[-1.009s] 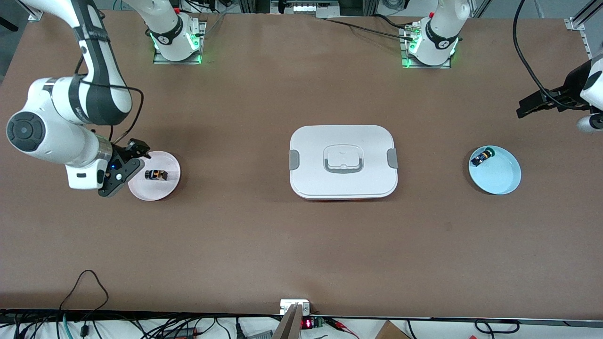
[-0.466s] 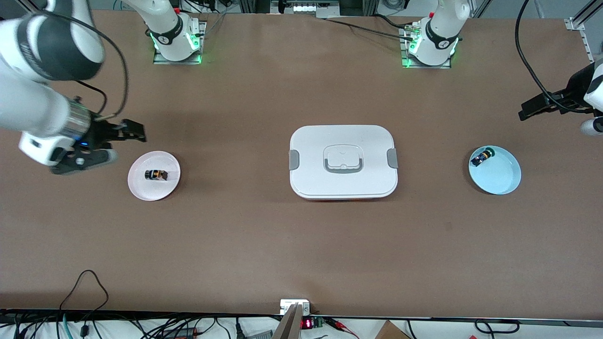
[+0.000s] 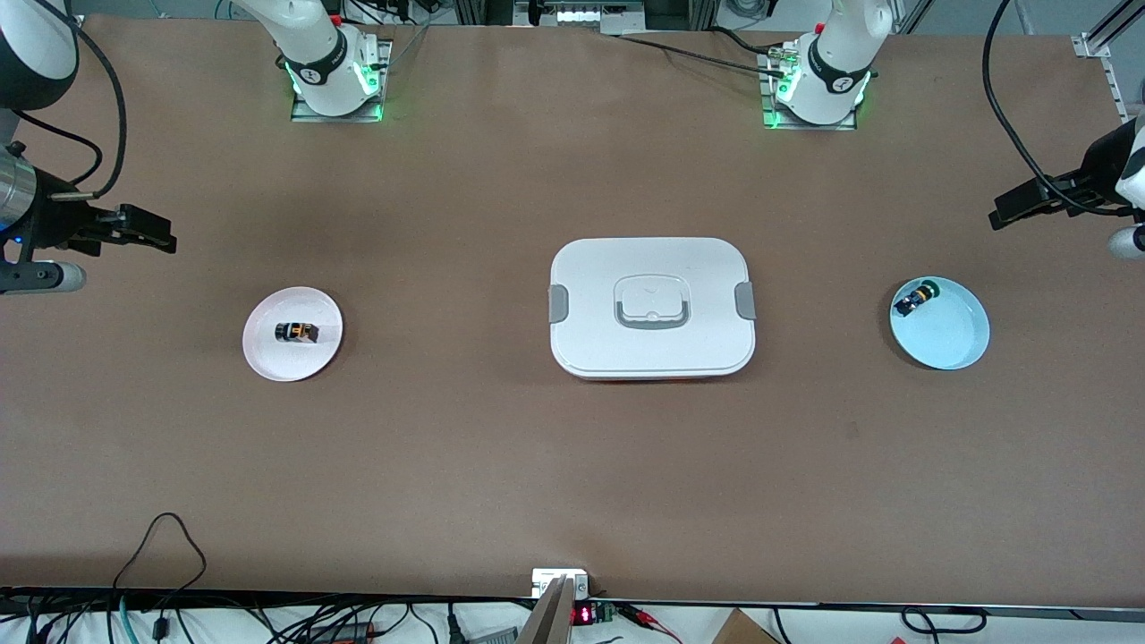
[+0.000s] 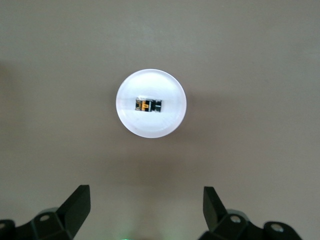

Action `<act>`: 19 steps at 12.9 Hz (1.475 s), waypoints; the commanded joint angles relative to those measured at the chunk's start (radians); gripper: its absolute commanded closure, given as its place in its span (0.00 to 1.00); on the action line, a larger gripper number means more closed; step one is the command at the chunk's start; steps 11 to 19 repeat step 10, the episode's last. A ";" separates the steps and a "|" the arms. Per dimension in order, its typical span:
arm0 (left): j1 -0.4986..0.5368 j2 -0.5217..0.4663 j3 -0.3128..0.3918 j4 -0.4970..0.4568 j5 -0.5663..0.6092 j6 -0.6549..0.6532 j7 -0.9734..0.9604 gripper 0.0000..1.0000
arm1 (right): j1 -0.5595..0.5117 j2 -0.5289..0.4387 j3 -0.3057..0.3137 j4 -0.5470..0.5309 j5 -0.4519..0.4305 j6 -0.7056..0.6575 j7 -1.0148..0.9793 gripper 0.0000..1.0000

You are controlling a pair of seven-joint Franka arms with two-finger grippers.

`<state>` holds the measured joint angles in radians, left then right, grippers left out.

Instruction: Transfer orange switch to right arm and place

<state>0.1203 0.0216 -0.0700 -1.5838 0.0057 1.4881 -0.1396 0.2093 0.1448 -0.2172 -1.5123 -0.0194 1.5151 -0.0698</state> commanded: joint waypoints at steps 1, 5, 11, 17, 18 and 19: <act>0.007 0.018 -0.002 0.039 -0.009 -0.026 0.017 0.00 | 0.024 -0.088 0.012 -0.105 -0.034 0.020 0.033 0.00; 0.009 0.024 -0.002 0.039 -0.012 -0.028 0.023 0.00 | 0.022 -0.207 0.010 -0.238 -0.010 0.051 0.077 0.00; 0.010 0.024 -0.001 0.039 -0.015 -0.026 0.048 0.00 | 0.022 -0.226 0.010 -0.243 -0.010 0.037 0.079 0.00; 0.010 0.024 -0.001 0.039 -0.015 -0.026 0.048 0.00 | 0.022 -0.226 0.010 -0.243 -0.010 0.037 0.079 0.00; 0.010 0.024 -0.001 0.039 -0.015 -0.026 0.048 0.00 | 0.022 -0.226 0.010 -0.243 -0.010 0.037 0.079 0.00; 0.010 0.024 -0.001 0.039 -0.015 -0.026 0.048 0.00 | 0.022 -0.226 0.010 -0.243 -0.010 0.037 0.079 0.00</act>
